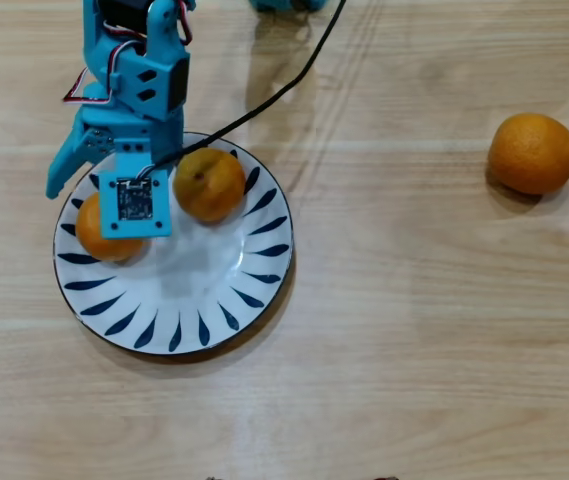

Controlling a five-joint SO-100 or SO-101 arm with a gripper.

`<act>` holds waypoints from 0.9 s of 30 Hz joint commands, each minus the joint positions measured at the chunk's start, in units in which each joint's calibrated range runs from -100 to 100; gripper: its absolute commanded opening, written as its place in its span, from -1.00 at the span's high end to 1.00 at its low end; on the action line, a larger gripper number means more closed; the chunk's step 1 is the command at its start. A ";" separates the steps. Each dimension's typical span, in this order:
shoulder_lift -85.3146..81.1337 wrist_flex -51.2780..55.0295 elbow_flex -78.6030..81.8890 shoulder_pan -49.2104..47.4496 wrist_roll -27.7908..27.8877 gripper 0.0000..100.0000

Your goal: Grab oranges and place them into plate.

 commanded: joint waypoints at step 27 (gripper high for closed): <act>-43.42 -34.65 55.78 -54.36 -14.61 0.95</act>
